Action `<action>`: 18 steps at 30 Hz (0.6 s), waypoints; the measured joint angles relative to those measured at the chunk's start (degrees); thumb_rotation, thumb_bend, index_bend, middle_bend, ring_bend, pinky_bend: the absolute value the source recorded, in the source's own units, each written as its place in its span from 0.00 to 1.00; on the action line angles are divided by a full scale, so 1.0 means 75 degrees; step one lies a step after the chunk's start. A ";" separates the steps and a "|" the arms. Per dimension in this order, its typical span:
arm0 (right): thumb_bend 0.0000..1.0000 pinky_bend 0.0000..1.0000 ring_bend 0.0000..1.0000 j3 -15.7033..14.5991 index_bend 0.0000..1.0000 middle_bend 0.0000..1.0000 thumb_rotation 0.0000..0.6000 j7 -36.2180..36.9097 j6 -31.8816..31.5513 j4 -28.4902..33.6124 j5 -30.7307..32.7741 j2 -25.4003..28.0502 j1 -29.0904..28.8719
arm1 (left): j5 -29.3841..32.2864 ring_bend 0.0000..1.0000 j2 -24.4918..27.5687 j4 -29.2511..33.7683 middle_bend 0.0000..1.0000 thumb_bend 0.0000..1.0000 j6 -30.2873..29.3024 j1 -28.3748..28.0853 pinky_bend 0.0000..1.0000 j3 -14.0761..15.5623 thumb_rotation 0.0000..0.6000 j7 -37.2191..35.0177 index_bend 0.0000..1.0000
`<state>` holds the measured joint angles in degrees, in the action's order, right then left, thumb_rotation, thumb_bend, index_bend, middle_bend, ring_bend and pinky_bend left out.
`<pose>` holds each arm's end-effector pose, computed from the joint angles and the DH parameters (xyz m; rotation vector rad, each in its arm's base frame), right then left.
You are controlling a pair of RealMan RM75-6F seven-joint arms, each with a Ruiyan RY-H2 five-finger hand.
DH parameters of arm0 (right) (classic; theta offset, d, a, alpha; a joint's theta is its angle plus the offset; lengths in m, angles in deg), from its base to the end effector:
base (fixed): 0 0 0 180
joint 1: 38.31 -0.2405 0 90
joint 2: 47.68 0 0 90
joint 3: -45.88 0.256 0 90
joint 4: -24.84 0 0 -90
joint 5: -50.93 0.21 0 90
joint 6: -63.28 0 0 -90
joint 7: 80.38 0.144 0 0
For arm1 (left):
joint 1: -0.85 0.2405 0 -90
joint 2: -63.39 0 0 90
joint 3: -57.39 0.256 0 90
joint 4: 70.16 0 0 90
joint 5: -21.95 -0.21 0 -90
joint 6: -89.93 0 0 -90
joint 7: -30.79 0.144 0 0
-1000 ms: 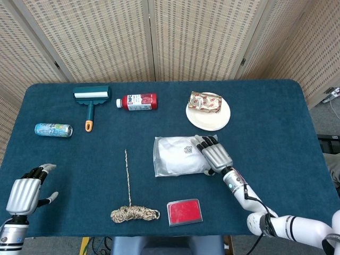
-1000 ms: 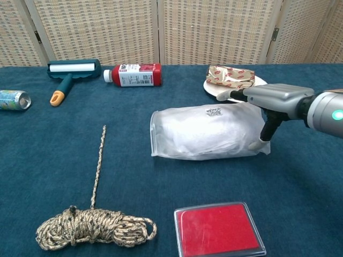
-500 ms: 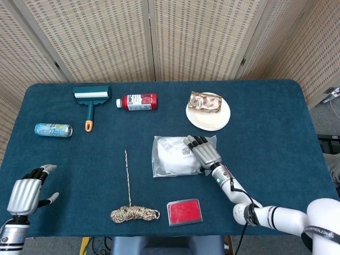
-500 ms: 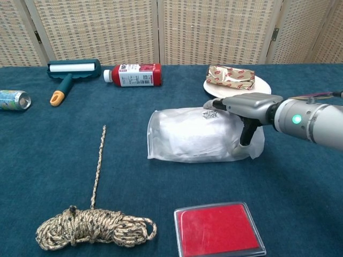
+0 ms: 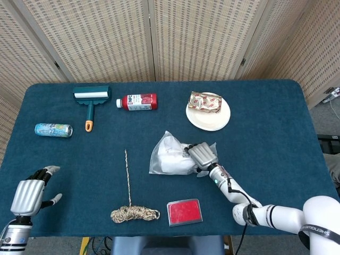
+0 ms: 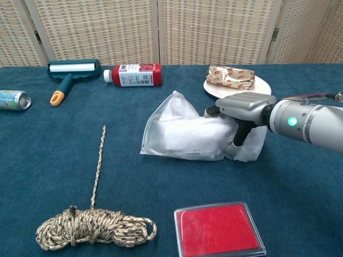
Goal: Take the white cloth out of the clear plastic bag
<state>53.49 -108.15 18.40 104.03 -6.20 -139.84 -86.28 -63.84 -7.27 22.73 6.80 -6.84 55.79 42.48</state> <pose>-0.1476 -0.3487 -0.0554 2.0666 -0.8915 0.6904 -0.2919 0.1896 0.1142 -1.4823 -0.8512 -0.8489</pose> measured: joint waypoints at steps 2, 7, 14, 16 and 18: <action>0.58 0.72 0.57 -0.0031 0.48 0.60 1.00 0.0165 -0.0156 0.0015 -0.0286 0.0022 0.0060 | -0.0023 0.30 0.0009 0.0026 0.25 0.00 0.0026 -0.0023 0.50 0.0002 1.00 -0.0038 0.24; 0.64 0.74 0.59 -0.0096 0.51 0.63 1.00 0.0823 -0.0656 0.0080 -0.1203 0.0162 0.0259 | -0.0080 0.30 0.0032 0.0115 0.25 0.00 0.0037 -0.0109 0.52 -0.0075 1.00 -0.0127 0.24; 0.66 0.74 0.59 -0.0173 0.51 0.63 1.00 0.1941 -0.1797 0.0065 -0.2765 0.0425 0.0563 | -0.0107 0.32 0.0046 0.0386 0.27 0.00 0.0049 -0.0350 0.56 -0.0375 1.00 -0.0319 0.24; 0.66 0.74 0.59 -0.0205 0.51 0.63 1.00 0.2213 -0.2247 -0.0001 -0.3260 0.0471 0.0645 | -0.0130 0.34 0.0038 0.0490 0.29 0.00 0.0075 -0.0480 0.57 -0.0502 1.00 -0.0374 0.24; 0.65 0.74 0.59 -0.0236 0.51 0.63 1.00 0.2435 -0.2652 -0.0095 -0.3683 0.0489 0.0707 | -0.0142 0.36 0.0017 0.0580 0.32 0.00 0.0116 -0.0609 0.58 -0.0623 1.00 -0.0422 0.23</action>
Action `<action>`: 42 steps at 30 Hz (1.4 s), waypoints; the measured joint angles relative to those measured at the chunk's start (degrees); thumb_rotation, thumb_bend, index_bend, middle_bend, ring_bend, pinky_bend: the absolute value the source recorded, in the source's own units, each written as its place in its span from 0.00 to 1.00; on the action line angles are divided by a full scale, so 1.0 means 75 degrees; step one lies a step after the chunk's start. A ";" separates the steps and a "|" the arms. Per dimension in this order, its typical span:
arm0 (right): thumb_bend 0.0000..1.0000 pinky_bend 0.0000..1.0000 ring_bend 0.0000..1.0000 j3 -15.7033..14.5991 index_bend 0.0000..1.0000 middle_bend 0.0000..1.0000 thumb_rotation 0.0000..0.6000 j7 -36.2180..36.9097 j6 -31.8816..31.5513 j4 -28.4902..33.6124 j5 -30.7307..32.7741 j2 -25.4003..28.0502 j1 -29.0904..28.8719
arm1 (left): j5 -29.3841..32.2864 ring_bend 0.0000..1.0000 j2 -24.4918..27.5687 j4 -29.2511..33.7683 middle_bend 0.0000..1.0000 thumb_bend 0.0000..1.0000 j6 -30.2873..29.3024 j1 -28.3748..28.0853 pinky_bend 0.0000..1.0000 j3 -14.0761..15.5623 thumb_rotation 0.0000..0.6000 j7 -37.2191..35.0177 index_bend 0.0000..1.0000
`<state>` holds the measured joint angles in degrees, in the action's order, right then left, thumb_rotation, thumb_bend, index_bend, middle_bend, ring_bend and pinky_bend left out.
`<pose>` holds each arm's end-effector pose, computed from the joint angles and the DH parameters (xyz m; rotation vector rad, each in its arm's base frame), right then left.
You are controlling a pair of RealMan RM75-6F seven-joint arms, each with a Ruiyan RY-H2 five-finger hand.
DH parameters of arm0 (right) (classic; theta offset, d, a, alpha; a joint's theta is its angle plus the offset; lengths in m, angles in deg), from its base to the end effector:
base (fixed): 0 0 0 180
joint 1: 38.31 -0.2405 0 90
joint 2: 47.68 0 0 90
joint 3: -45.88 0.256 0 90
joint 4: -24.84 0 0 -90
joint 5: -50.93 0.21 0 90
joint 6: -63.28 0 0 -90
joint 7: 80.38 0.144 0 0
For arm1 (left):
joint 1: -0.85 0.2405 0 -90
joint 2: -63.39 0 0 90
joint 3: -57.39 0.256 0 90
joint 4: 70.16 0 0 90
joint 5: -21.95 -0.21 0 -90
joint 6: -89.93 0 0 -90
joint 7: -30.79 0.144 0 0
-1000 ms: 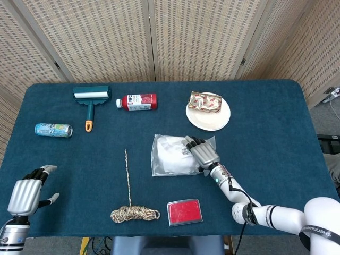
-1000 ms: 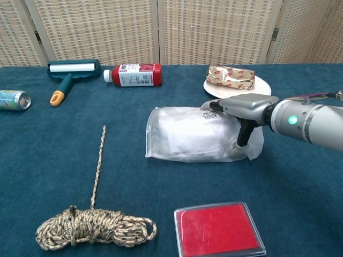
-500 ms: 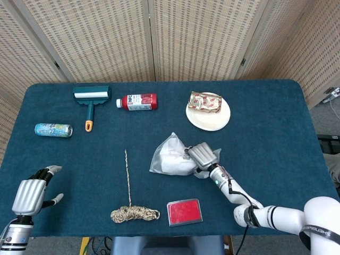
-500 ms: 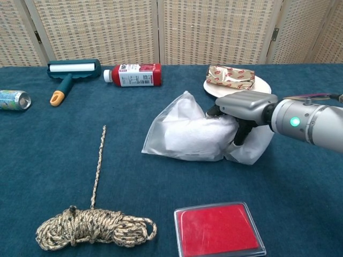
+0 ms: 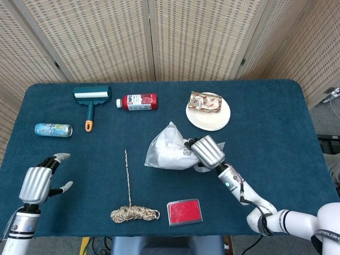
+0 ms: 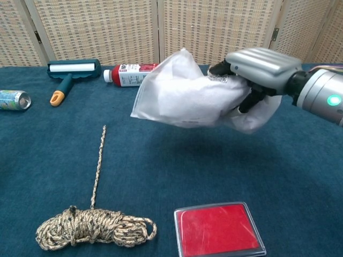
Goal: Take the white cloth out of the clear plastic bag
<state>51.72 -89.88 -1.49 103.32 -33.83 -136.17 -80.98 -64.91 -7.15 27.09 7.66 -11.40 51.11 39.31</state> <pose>-0.1358 -0.3371 0.0001 1.9629 -0.6258 1.1514 -0.2499 0.2248 0.1192 -1.4687 -0.8465 -1.0626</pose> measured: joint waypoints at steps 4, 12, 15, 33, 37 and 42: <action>0.64 0.74 0.59 -0.0082 0.51 0.63 1.00 0.0500 -0.0956 -0.0403 -0.0943 -0.0061 0.0108 | 0.0007 0.42 -0.0111 0.0171 0.43 0.00 0.0143 -0.0348 0.61 -0.0315 1.00 -0.0144 0.13; 0.64 0.74 0.59 -0.0209 0.51 0.62 1.00 0.1257 -0.2287 -0.1624 -0.2173 -0.0497 0.0136 | 0.0189 0.61 -0.0422 0.0424 0.68 0.00 0.0472 -0.1044 0.72 -0.0909 1.00 -0.0389 0.13; 0.64 0.74 0.59 -0.0219 0.51 0.62 1.00 0.1434 -0.2583 -0.2012 -0.2411 -0.0687 0.0103 | 0.0187 0.68 -0.0557 0.0529 0.78 0.00 0.0532 -0.1283 0.80 -0.1078 1.00 -0.0453 0.22; 0.64 0.74 0.58 0.0042 0.51 0.62 1.00 0.1907 -0.3343 -0.3352 -0.2758 -0.1530 -0.0306 | 0.0611 0.85 -0.0691 0.1626 1.00 0.00 0.1360 -0.2335 0.92 -0.1541 1.00 -0.0726 0.41; 0.64 0.74 0.58 0.0113 0.51 0.62 1.00 0.1959 -0.3359 -0.3514 -0.2673 -0.1621 -0.0382 | 0.0620 0.86 -0.0567 0.1814 1.00 0.00 0.1484 -0.2432 0.92 -0.1494 1.00 -0.0792 0.38; 0.64 0.74 0.58 0.0162 0.51 0.62 1.00 0.2030 -0.3385 -0.3599 -0.2592 -0.1670 -0.0441 | 0.0643 0.86 -0.0446 0.1970 1.00 0.00 0.1661 -0.2533 0.92 -0.1406 1.00 -0.0843 0.33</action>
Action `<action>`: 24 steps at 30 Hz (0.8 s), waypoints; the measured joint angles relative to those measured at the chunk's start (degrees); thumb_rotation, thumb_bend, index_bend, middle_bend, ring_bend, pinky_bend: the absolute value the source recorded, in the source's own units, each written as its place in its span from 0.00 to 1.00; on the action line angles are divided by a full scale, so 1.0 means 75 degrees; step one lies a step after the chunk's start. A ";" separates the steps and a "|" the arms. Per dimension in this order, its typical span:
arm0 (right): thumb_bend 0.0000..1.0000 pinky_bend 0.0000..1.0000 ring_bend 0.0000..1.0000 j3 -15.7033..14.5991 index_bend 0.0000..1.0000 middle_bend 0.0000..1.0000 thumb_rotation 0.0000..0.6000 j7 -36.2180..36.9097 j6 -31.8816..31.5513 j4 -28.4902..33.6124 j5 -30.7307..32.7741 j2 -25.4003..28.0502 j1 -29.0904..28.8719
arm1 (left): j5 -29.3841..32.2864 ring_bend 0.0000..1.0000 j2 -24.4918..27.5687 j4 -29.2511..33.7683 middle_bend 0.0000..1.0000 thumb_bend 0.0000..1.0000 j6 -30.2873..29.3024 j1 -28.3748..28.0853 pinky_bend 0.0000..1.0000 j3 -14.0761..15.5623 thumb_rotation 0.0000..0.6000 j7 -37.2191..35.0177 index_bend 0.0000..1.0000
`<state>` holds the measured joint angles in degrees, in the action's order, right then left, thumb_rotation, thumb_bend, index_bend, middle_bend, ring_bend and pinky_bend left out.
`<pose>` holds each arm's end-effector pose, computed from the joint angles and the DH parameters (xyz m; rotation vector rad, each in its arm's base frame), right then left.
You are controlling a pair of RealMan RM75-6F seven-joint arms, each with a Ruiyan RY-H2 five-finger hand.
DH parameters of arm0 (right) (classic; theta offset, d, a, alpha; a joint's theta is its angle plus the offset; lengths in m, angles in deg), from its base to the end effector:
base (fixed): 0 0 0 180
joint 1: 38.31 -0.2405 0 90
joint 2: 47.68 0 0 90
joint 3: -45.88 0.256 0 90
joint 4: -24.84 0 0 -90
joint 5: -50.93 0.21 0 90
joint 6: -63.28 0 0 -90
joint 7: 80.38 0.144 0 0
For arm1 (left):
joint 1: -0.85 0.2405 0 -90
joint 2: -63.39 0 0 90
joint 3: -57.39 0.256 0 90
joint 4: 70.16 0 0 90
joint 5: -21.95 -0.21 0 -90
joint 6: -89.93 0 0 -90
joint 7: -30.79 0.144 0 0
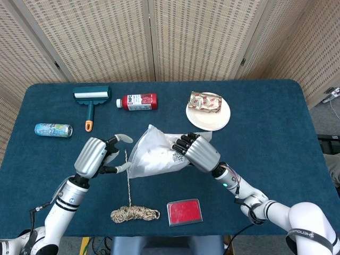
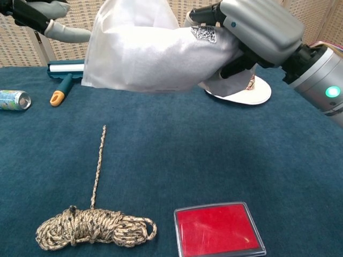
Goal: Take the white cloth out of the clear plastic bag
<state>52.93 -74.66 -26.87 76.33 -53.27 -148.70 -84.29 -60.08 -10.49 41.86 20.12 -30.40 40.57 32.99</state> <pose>-0.1065 -0.3424 0.0075 1.8367 -0.1646 1.6456 -0.0880 0.2871 0.0987 -1.6424 -1.0387 -1.5888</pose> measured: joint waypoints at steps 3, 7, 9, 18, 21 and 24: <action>0.64 0.74 0.58 0.0016 0.51 0.62 1.00 0.0018 -0.0038 -0.0017 0.0029 -0.0022 -0.0029 | 0.0038 0.86 0.0009 0.0052 1.00 0.00 0.0107 -0.0096 0.92 0.0047 1.00 0.0005 0.31; 0.64 0.74 0.58 0.0030 0.51 0.62 1.00 0.0006 -0.0044 -0.0019 0.0068 -0.0019 -0.0062 | 0.0116 0.86 -0.0008 0.0113 1.00 0.00 0.0229 -0.0214 0.92 0.0080 1.00 -0.0004 0.29; 0.64 0.74 0.58 0.0041 0.51 0.62 1.00 0.0011 -0.0041 -0.0018 0.0095 -0.0014 -0.0074 | 0.0159 0.86 0.0002 0.0151 1.00 0.00 0.0295 -0.0256 0.92 0.0094 1.00 -0.0009 0.28; 0.64 0.74 0.58 0.0038 0.51 0.62 1.00 0.0069 -0.0100 -0.0001 0.0149 -0.0049 -0.0110 | 0.0386 0.86 -0.0043 0.0272 1.00 0.00 0.0526 -0.0514 0.92 0.0140 1.00 0.0140 0.32; 0.64 0.74 0.58 0.0035 0.51 0.62 1.00 0.0075 -0.0124 0.0026 0.0142 -0.0055 -0.0134 | 0.0444 0.86 -0.0136 0.0240 1.00 0.00 0.0571 -0.0611 0.92 0.0146 1.00 0.0218 0.34; 0.64 0.74 0.58 0.0034 0.51 0.62 1.00 0.0065 -0.0145 0.0070 0.0132 -0.0043 -0.0155 | 0.0510 0.86 -0.0224 0.0209 1.00 0.00 0.0599 -0.0695 0.92 0.0132 1.00 0.0214 0.36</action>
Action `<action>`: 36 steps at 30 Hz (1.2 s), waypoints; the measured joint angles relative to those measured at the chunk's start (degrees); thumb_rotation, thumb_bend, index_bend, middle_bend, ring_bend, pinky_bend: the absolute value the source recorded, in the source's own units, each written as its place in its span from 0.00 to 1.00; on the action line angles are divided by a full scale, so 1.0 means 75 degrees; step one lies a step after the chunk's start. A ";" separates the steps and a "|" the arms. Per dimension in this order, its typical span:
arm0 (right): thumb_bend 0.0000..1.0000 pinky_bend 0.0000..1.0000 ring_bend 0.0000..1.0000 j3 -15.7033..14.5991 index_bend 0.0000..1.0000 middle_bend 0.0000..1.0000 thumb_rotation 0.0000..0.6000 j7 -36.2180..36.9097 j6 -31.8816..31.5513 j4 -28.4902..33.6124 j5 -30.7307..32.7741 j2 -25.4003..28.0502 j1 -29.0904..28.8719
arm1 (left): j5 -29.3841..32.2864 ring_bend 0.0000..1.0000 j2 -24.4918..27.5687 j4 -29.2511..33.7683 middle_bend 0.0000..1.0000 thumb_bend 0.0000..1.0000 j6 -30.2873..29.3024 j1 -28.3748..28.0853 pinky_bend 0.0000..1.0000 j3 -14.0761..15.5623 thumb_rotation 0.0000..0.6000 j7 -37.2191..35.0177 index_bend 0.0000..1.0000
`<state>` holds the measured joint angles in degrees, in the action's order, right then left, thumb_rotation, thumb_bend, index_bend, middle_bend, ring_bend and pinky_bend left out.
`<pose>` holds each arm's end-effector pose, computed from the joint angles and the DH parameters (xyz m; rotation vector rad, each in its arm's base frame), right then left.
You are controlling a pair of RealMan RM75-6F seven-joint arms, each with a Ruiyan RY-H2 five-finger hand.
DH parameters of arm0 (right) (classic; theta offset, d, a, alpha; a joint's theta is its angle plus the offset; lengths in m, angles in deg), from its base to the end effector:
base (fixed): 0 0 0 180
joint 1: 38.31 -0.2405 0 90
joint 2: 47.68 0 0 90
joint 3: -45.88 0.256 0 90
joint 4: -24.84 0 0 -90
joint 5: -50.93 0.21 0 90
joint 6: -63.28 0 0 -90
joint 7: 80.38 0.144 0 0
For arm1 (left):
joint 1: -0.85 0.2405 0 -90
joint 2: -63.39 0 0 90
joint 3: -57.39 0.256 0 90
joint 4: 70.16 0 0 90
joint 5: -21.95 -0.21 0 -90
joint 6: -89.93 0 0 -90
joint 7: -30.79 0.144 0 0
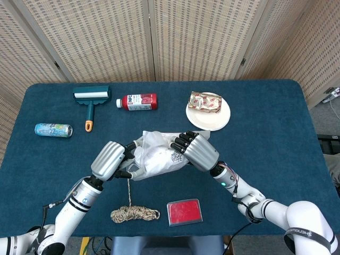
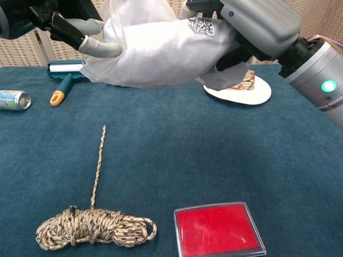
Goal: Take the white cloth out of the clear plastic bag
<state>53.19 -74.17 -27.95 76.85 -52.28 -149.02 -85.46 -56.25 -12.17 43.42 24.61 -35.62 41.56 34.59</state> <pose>-0.0974 -0.3437 0.0094 1.8116 -0.1697 1.6922 -0.0620 0.2867 0.0767 -1.7663 -1.1091 -1.5663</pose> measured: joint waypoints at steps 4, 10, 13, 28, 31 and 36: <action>0.64 0.74 0.58 -0.0009 0.51 0.62 1.00 -0.0032 0.0003 0.0063 0.0004 0.0024 -0.0016 | 0.0080 0.86 -0.0099 0.0020 1.00 0.00 -0.0032 -0.0068 0.92 -0.0048 1.00 -0.0068 0.41; 0.64 0.74 0.58 -0.0033 0.51 0.62 1.00 -0.0026 0.0053 0.0048 0.0045 -0.0001 -0.0021 | 0.0222 0.87 -0.0182 0.0111 1.00 0.12 -0.0086 -0.0128 0.93 -0.0098 1.00 -0.0130 0.49; 0.64 0.74 0.58 -0.0038 0.51 0.62 1.00 -0.0003 0.0064 0.0016 0.0061 -0.0024 -0.0027 | 0.0317 0.88 -0.0224 0.0148 1.00 0.25 -0.0142 -0.0156 0.93 -0.0136 1.00 -0.0105 0.52; 0.63 0.74 0.57 -0.0127 0.51 0.61 1.00 0.0062 0.0105 -0.0127 0.0115 -0.0076 0.0008 | 0.0507 0.89 -0.0406 0.0153 1.00 0.70 -0.0474 -0.0126 0.93 -0.0117 1.00 0.0001 0.64; 0.63 0.74 0.57 -0.0145 0.51 0.61 1.00 0.0085 0.0119 -0.0156 0.0146 -0.0076 0.0040 | 0.0519 0.89 -0.0433 0.0104 1.00 0.72 -0.0548 -0.0075 0.93 -0.0071 1.00 -0.0012 0.67; 0.62 0.74 0.56 -0.0192 0.51 0.59 1.00 0.0136 0.0182 -0.0218 0.0227 -0.0085 0.0124 | 0.0532 0.89 -0.0466 -0.0029 1.00 0.77 -0.0652 0.0028 0.93 0.0017 1.00 -0.0075 0.71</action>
<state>51.75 -73.15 -26.59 75.22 -50.57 -149.66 -84.52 -52.26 -15.67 43.21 19.72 -35.41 41.69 34.03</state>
